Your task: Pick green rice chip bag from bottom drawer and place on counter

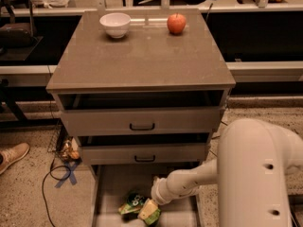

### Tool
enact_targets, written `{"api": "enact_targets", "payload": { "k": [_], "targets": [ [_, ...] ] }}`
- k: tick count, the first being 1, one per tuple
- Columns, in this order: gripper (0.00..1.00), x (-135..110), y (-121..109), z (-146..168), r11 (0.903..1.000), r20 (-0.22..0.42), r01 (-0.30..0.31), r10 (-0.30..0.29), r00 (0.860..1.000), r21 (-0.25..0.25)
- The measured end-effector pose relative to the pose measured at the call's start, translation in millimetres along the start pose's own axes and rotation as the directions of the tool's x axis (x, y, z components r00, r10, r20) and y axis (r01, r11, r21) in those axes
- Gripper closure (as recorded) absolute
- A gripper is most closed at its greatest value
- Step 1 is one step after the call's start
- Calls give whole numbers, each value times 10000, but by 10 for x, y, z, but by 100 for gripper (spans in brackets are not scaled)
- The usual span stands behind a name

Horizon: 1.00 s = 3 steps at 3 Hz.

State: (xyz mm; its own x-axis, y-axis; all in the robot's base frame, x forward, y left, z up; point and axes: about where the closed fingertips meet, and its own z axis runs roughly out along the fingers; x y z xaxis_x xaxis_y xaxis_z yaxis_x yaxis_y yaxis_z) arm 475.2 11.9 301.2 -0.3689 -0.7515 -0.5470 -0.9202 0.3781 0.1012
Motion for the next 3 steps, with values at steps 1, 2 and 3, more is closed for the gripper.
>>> {"api": "enact_targets", "payload": {
  "k": [1,2,3],
  "targets": [
    [0,140,-44,554,9995,-239,-236,241,9994,191],
    [2,256,-62,1126,9980,-374,-567,576,9976,265],
    [23,321,-59,1386,9969,-396,-749,758,9963,232]
  ]
}}
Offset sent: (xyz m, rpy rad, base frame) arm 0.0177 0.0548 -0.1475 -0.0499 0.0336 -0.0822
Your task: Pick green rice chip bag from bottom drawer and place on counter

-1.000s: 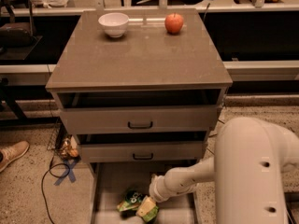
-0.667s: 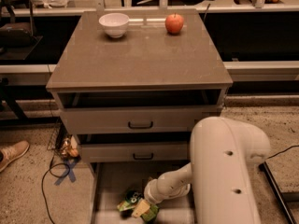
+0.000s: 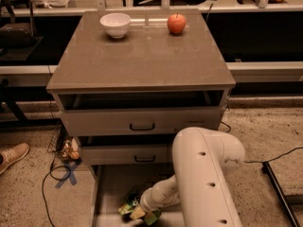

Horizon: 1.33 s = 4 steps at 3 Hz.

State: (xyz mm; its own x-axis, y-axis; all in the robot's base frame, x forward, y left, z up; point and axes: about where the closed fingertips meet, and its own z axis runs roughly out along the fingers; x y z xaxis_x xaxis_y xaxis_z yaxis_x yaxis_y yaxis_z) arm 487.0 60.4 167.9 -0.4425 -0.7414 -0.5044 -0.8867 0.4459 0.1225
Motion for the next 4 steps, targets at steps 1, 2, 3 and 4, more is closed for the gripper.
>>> {"api": "enact_targets", "payload": {
  "k": [1,2,3,4],
  "targets": [
    [47,52,-14,69,9998,141,-193,193,9997,5],
    [70,37,-21,-30,9998,678,-193,197,9975,-55],
    [95,-36,-38,-54,9988,1747,433,-385,9839,-233],
    [100,-60,-190,4,9921,2957,1256,-1192,9478,-28]
  ]
}}
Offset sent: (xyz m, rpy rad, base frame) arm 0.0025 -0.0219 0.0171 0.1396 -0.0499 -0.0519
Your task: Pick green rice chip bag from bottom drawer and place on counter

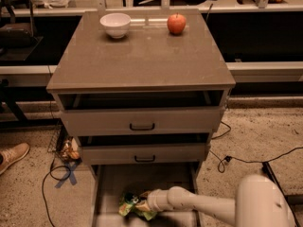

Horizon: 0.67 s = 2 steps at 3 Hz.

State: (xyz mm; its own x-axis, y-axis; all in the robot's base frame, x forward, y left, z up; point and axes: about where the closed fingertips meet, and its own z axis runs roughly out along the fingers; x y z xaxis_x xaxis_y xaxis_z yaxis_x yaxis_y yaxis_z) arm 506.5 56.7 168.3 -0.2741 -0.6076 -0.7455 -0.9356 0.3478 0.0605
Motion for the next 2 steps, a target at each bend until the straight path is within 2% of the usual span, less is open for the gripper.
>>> {"api": "enact_targets", "payload": {
  "k": [1,2],
  "targets": [
    [100,-41,-259,-204,9977,1683,-577,510,9844,350],
    [100,-578,-510,-944,9959,3886,-636,339,9208,638]
  ]
}}
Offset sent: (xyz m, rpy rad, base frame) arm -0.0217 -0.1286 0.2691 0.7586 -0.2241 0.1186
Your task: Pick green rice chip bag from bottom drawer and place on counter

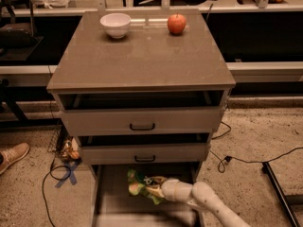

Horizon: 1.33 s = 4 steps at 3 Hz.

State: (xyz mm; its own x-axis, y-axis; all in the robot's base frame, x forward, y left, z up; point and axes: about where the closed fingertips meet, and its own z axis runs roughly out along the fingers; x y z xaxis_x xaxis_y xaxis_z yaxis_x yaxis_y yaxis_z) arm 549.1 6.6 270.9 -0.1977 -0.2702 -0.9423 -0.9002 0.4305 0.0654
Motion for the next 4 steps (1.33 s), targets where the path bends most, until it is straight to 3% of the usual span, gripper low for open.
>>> {"api": "enact_targets", "payload": {
  "k": [1,2,3,4],
  "targets": [
    [100,-151,7,-366,9995,681,308,-307,9972,1],
    [100,-151,7,-366,9995,681,308,-307,9972,1],
    [100,-575,218,-645,9895,1146,1410,-1365,9840,-327],
    [100,-1673,774,-1502,9092,2218,4152,-3987,8898,-314]
  ]
}}
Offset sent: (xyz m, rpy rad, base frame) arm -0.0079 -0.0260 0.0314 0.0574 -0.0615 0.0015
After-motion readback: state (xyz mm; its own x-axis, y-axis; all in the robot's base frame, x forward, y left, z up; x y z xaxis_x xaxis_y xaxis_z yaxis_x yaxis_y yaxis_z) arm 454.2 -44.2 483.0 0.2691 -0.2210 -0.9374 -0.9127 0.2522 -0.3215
